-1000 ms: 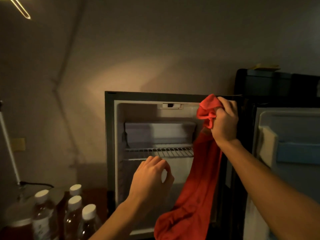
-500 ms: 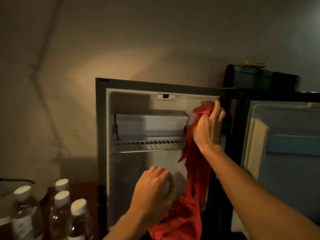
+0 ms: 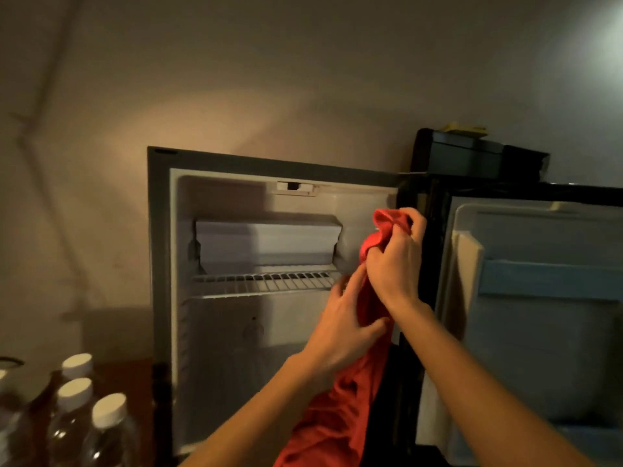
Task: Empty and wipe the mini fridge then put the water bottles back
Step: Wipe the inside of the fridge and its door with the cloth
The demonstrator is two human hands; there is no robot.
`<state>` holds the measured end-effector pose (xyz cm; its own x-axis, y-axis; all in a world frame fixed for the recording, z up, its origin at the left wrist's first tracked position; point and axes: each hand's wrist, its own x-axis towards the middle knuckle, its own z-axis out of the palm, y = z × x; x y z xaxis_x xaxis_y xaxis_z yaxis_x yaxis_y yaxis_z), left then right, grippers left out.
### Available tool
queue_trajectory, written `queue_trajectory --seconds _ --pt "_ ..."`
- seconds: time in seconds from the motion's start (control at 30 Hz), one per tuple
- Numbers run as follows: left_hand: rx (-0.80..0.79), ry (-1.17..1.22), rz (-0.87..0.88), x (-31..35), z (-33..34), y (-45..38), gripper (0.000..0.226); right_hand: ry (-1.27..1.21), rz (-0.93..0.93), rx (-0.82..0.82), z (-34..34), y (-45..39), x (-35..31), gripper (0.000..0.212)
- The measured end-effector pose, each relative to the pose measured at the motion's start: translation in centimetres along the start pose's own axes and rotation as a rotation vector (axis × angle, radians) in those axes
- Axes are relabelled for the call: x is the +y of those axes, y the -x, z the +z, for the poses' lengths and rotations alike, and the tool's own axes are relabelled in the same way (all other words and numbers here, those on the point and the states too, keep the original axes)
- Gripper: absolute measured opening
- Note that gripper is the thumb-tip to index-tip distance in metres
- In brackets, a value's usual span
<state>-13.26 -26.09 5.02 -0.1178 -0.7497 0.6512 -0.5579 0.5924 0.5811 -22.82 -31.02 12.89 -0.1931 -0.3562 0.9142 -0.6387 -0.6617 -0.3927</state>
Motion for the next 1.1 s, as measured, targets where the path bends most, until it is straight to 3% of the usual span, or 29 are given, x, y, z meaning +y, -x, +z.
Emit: queue_trajectory --seconds 0.1,0.17,0.3,0.47,0.57,0.77,1.0,1.1 --pt "0.097 0.15 -0.087 -0.9 3.1 -1.2 0.101 -0.066 -0.043 0.029 -1.2 0.4 -0.4 0.026" --pt "0.148 0.201 -0.125 -1.5 4.6 -1.2 0.091 -0.123 -0.05 0.06 -1.7 0.5 -0.9 0.027" --pt "0.221 0.293 -0.088 -1.2 5.1 -2.0 0.039 -0.223 -0.07 -0.021 -2.6 1.3 -0.7 0.048" --pt "0.464 0.467 -0.117 0.4 3.9 -4.0 0.019 -0.265 -0.092 -0.329 -2.2 2.6 1.8 0.086" --pt "0.522 0.506 -0.107 1.1 3.1 -5.2 0.002 -0.255 -0.09 -0.369 -1.0 1.7 2.2 0.094" --pt "0.453 0.418 -0.117 1.0 1.9 -6.0 0.038 -0.147 0.027 -0.309 1.9 -2.5 1.7 0.088" --pt "0.391 0.372 -0.145 -0.1 1.0 -5.4 0.035 -0.055 0.041 -0.299 2.2 -1.7 1.8 0.086" --pt "0.341 0.35 -0.179 -0.5 1.5 -4.5 0.024 -0.04 0.085 -0.325 1.6 0.0 1.9 0.085"
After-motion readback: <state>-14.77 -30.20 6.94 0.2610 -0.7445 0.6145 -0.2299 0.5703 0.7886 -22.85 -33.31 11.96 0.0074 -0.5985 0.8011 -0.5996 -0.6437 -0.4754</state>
